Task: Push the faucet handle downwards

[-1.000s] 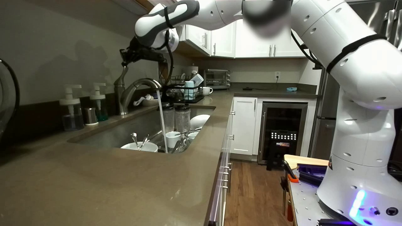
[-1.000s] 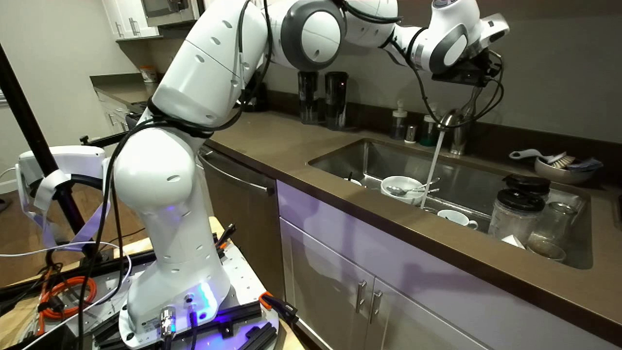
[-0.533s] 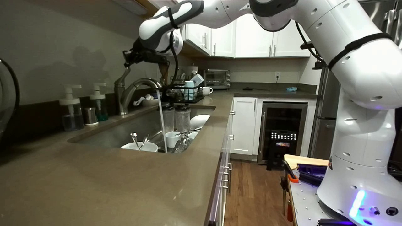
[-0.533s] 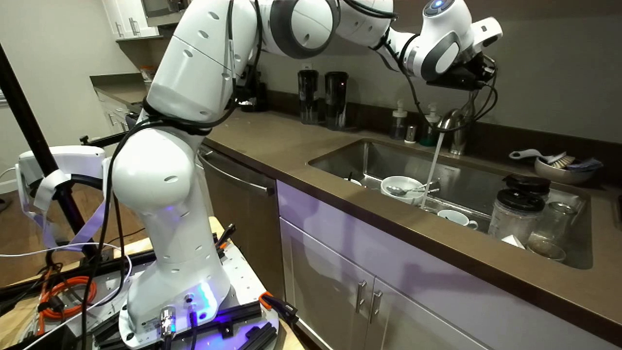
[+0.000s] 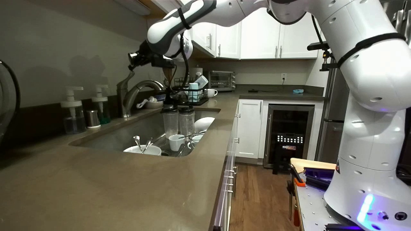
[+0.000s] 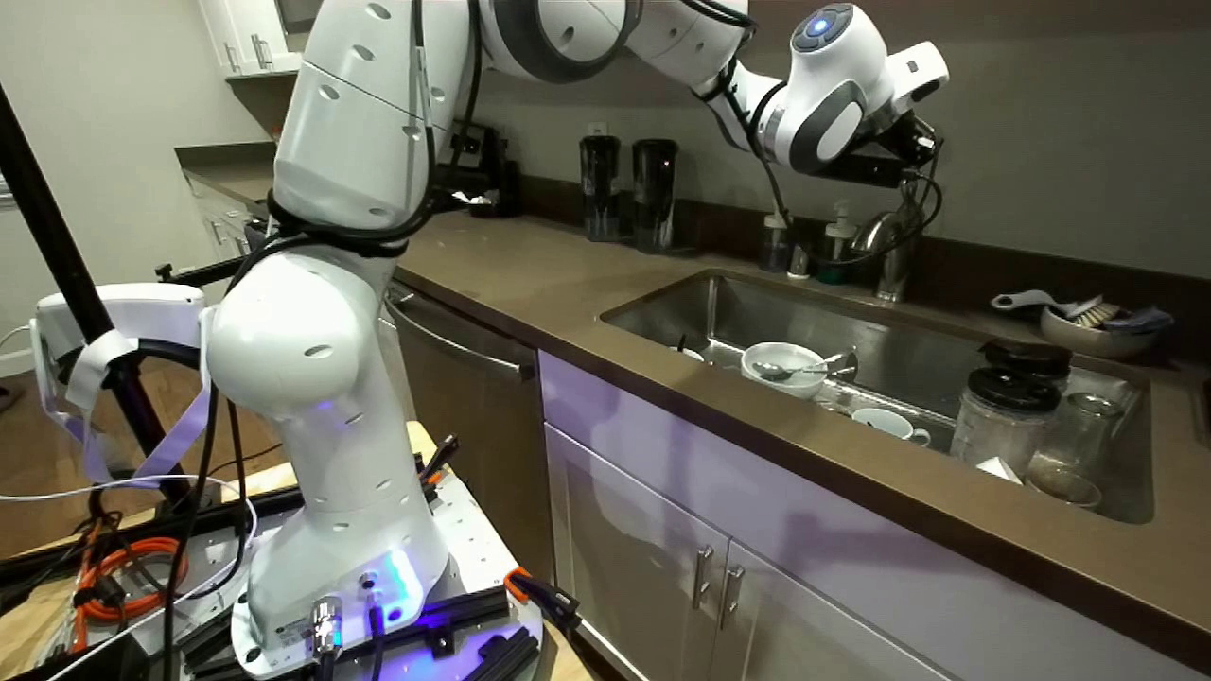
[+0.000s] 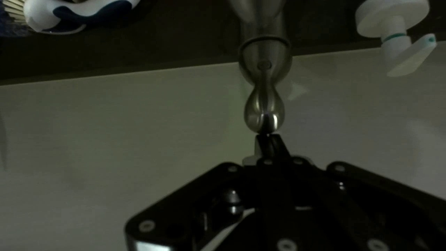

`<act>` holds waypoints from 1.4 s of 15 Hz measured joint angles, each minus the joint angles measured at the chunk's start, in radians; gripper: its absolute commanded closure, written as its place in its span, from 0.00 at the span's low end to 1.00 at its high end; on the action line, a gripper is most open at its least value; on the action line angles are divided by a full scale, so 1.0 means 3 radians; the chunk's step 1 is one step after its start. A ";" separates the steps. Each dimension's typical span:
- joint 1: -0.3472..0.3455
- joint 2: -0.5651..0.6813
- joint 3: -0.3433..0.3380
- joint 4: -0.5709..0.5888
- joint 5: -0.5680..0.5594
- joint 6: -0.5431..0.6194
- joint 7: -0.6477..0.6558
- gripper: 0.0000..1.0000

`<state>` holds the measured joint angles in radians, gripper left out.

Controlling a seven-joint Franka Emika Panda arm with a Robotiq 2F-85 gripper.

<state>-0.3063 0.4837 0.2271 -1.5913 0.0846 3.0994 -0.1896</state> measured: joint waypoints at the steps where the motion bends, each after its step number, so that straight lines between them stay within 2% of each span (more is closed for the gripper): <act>1: -0.0039 -0.0045 0.0053 -0.0091 0.0000 0.0052 -0.0012 0.97; 4: -0.0137 -0.0224 0.0179 -0.0528 0.0000 0.0108 -0.0014 0.97; 10: -0.0355 -0.0558 0.0407 -0.1338 -0.0004 0.0626 -0.0014 0.97; 17: -0.1040 -0.1018 0.1139 -0.1939 -0.0009 0.0672 -0.0012 0.97; 21: -0.1362 -0.1396 0.1384 -0.2242 -0.0002 0.0609 -0.0006 0.97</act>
<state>-0.7150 0.0649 0.6422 -2.2638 0.0839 3.2822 -0.1914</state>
